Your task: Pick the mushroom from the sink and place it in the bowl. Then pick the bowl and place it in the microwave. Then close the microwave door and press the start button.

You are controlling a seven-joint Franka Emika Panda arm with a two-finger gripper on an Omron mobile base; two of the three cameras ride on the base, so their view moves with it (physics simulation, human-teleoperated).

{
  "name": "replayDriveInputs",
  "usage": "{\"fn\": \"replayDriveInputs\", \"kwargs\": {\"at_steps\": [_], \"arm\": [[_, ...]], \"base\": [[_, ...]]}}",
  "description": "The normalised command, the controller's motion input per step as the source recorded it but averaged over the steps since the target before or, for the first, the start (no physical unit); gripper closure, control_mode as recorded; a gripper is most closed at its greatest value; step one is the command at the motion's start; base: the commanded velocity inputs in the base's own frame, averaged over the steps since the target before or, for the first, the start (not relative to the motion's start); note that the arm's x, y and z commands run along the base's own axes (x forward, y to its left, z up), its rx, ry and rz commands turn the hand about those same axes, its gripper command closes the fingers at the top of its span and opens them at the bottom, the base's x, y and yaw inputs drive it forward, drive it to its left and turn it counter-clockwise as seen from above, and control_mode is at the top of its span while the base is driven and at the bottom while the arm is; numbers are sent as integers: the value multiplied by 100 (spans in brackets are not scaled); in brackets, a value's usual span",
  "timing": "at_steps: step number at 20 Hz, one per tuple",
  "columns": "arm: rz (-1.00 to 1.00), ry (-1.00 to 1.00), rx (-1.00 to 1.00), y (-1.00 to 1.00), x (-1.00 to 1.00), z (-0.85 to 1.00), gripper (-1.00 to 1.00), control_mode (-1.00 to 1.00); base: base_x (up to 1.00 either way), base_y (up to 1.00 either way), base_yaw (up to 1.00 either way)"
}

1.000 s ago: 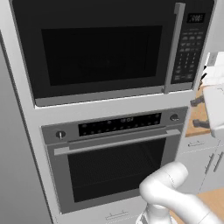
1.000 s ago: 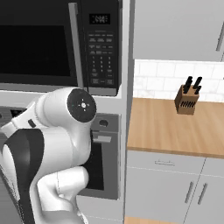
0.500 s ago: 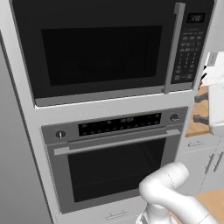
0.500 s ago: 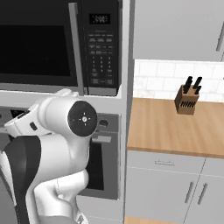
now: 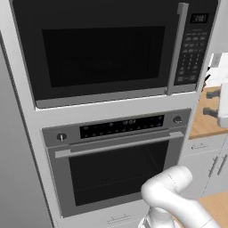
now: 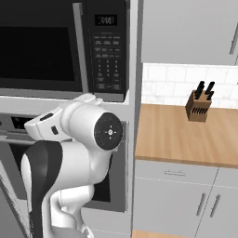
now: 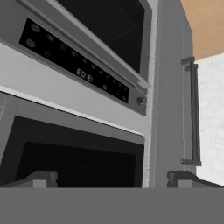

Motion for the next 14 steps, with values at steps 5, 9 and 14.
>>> {"fn": "replayDriveInputs", "kwargs": {"at_steps": [5, 9, 14], "arm": [[0, -13, 0, -8, 69, -7, -100, -100], [0, -18, 0, -22, 33, -10, -100, -100], [5, -20, 0, -26, 31, -5, -100, -100]], "base": [[0, 0, 0], [0, 0, 0], [0, 0, 0]]}}
